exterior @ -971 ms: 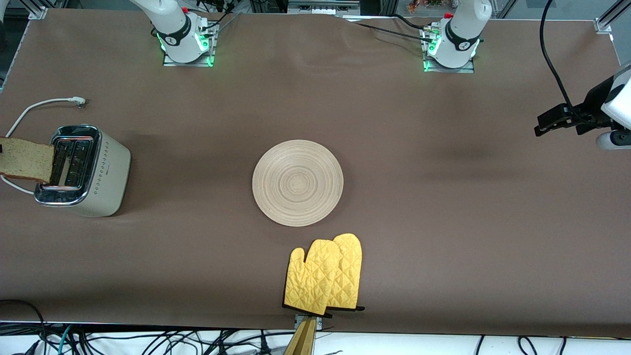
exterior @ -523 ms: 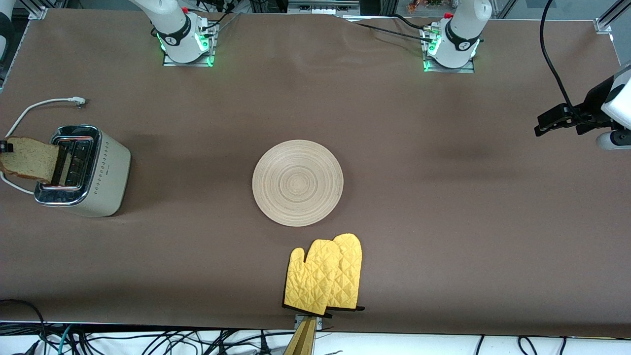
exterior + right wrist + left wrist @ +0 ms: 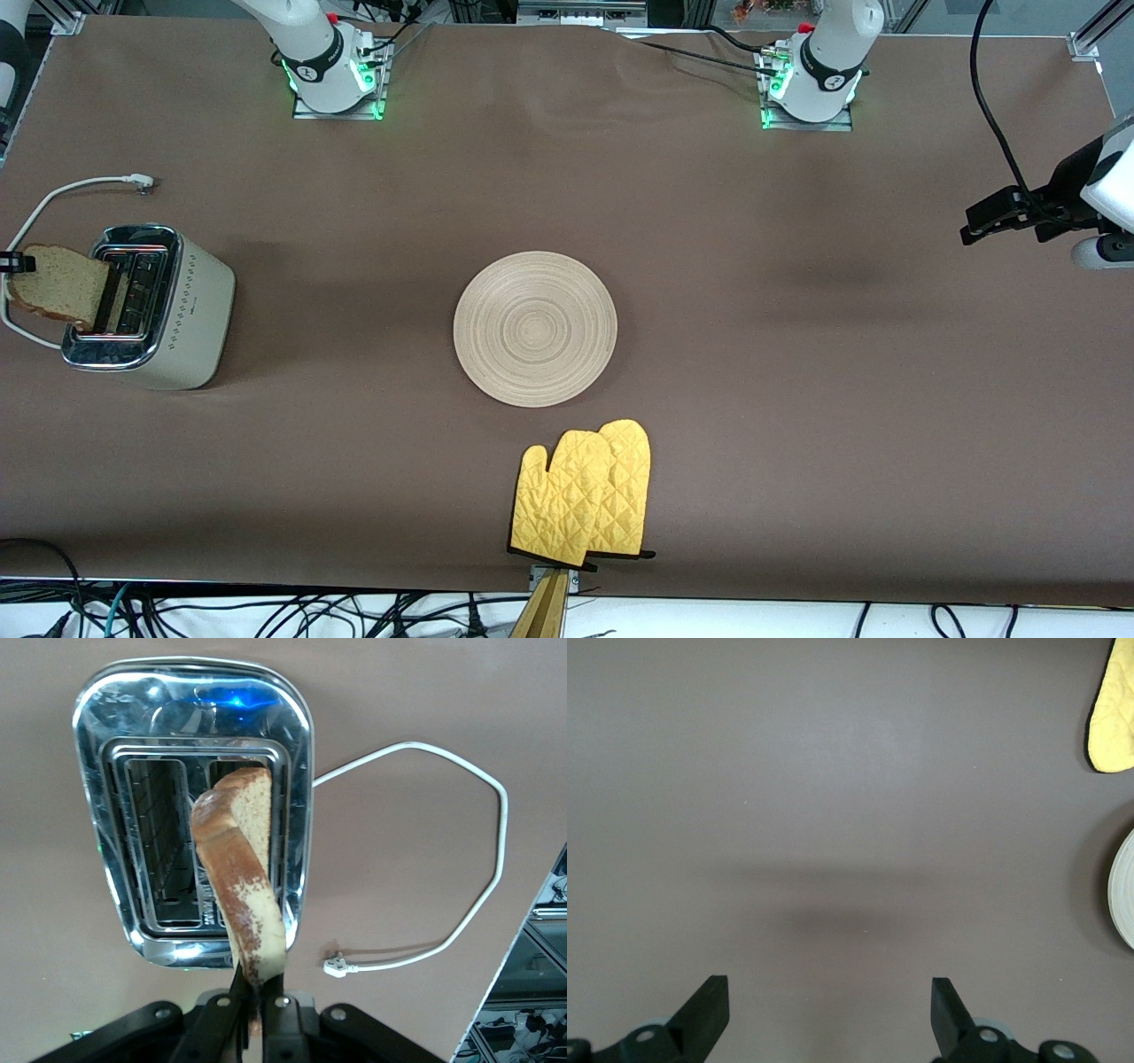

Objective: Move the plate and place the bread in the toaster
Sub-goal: 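Lower the bread upright into a toaster slot with the right gripper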

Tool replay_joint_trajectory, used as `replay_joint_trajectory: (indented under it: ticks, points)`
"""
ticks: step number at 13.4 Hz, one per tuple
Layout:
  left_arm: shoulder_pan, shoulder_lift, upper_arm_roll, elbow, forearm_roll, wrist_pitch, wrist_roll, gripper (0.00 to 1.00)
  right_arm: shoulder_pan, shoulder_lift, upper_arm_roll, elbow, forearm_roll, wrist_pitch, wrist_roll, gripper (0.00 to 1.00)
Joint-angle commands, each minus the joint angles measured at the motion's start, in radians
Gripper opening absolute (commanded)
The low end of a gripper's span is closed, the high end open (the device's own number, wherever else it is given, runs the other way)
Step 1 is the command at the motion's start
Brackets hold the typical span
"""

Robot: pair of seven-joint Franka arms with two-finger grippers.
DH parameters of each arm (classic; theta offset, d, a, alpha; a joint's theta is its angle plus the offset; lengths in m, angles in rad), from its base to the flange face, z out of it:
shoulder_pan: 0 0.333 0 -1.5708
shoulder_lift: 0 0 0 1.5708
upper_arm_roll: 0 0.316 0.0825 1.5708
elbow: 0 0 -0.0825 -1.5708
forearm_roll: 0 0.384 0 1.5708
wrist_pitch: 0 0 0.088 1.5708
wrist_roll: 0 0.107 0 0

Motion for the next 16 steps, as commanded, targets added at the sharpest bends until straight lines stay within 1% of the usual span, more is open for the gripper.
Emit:
replay_joint_trajectory:
  ticks: [1, 6, 10, 12, 16]
  points:
    - [0.003, 0.012, 0.000, 0.032, -0.005, -0.022, 0.005, 1.00, 0.014, -0.004, 0.002, 0.001, 0.020, -0.015, 0.032, 0.00]
    - [0.003, 0.012, 0.000, 0.032, -0.004, -0.022, 0.005, 1.00, 0.035, -0.007, 0.001, 0.004, 0.033, -0.017, 0.056, 0.00]
    - [0.003, 0.012, 0.000, 0.032, -0.004, -0.022, 0.005, 1.00, -0.004, 0.008, -0.001, 0.001, 0.034, 0.005, 0.015, 0.00]
    - [0.003, 0.012, 0.000, 0.032, -0.002, -0.022, 0.005, 1.00, -0.031, 0.023, 0.001, 0.001, 0.039, 0.037, -0.011, 0.00]
    - [0.003, 0.012, 0.000, 0.032, -0.002, -0.022, 0.005, 1.00, -0.032, 0.057, 0.001, 0.001, 0.083, 0.061, -0.013, 0.00]
